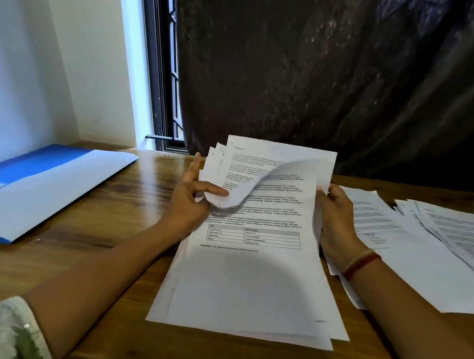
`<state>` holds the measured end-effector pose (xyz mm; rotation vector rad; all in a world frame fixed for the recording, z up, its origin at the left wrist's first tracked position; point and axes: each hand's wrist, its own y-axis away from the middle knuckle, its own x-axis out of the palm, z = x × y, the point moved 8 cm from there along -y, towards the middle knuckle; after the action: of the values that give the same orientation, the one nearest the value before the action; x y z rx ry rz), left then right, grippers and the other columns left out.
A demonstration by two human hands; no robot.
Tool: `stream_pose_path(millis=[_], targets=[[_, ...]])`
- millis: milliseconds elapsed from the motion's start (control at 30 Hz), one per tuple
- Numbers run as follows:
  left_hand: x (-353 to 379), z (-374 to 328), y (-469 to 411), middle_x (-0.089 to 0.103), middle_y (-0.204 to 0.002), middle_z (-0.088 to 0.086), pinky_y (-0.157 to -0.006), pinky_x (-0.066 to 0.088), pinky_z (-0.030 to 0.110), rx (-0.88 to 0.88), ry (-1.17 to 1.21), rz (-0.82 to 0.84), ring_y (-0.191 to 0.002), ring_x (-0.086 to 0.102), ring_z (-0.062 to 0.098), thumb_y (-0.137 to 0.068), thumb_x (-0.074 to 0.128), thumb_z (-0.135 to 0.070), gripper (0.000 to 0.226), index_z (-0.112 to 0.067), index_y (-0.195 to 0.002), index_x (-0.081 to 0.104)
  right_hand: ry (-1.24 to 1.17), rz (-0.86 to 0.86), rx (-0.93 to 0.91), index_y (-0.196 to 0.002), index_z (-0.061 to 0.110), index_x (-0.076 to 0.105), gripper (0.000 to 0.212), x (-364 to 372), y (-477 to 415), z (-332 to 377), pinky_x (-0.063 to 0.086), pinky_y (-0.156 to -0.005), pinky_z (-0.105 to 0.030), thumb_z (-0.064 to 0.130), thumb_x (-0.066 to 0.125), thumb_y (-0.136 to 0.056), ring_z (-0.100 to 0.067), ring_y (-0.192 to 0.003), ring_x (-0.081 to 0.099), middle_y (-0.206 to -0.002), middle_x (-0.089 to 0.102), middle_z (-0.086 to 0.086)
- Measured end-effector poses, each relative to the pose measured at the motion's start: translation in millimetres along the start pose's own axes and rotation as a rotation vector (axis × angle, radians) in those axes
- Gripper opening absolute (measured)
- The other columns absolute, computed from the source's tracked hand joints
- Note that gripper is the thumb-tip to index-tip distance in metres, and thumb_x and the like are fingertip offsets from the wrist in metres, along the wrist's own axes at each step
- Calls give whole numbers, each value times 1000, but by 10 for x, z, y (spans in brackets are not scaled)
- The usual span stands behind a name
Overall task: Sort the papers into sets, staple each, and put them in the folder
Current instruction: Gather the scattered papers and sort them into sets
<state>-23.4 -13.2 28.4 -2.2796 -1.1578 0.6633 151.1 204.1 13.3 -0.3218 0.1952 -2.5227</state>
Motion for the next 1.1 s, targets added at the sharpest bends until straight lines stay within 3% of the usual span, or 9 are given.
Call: stream_pose_path(millis=[67, 167, 267, 333, 467, 600, 733, 933, 1100], targets=[[-3, 50, -15, 29, -156, 0, -102, 46, 31, -7, 50, 15, -139, 33, 7, -70, 61, 28, 54, -22, -80, 79, -61, 15, 30, -96, 22, 66, 10, 28, 32, 31, 58, -79, -43, 22, 55, -97, -30, -93, 69, -98, 72, -5], [-10, 72, -8, 44, -145, -2, -95, 49, 22, -97, 159, -43, -132, 44, 11, -76, 61, 25, 56, -29, -71, 78, -110, 59, 63, -96, 23, 67, 12, 70, 72, 68, 55, -84, -51, 25, 56, -94, -36, -94, 67, -96, 73, -7], [53, 100, 6, 72, -104, -7, -83, 55, 23, -191, 290, -22, -101, 66, 14, -80, 57, 22, 56, -28, -66, 77, -135, 100, 95, -104, 15, 66, 20, 114, 92, 75, 51, -87, -57, 26, 54, -92, -39, -95, 67, -102, 71, -13], [79, 162, 26, 74, -87, -8, -74, 56, 21, -278, 352, -2, -88, 69, 14, -82, 57, 20, 44, -19, -78, 77, -139, 94, 109, -108, 12, 66, 21, 113, 76, 53, 53, -87, -54, 20, 50, -96, -37, -96, 67, -102, 71, -13], [95, 269, 76, 75, -95, -1, -77, 59, 31, -405, 375, 40, -87, 72, 18, -85, 58, 13, 28, -2, -108, 65, -88, 82, 73, -109, 12, 68, 19, 86, 64, 60, 57, -84, -47, 18, 54, -97, -33, -96, 69, -102, 73, -9], [71, 314, 99, 71, -109, 8, -81, 58, 39, -475, 348, 48, -96, 70, 28, -86, 62, 7, 29, -6, -111, 65, -30, 103, -16, -108, 10, 66, 19, 56, 80, 120, 58, -80, -45, 21, 56, -97, -30, -94, 70, -101, 73, -8], [52, 360, 107, 71, -109, 12, -80, 58, 41, -533, 352, 41, -94, 70, 30, -86, 62, 6, 26, -10, -106, 66, 4, 159, -11, -97, 8, 67, 11, 24, 69, 212, 56, -59, -23, 10, 56, -95, -13, -74, 72, -82, 75, 2], [67, 342, 123, 72, -107, 10, -81, 58, 42, -569, 345, 75, -95, 70, 31, -87, 60, 6, 26, -7, -108, 65, 313, 344, 284, -105, 8, 70, 16, -73, -47, -3, 51, -65, -29, 10, 61, -92, -22, -82, 69, -97, 75, -8], [89, 341, 128, 73, -101, 6, -74, 60, 36, -572, 274, 128, -88, 71, 25, -88, 59, 7, 25, -7, -108, 65, 170, 95, 68, -101, 6, 68, 13, -220, -109, 336, 56, -80, -36, 13, 60, -94, -25, -91, 69, -100, 72, -9]])
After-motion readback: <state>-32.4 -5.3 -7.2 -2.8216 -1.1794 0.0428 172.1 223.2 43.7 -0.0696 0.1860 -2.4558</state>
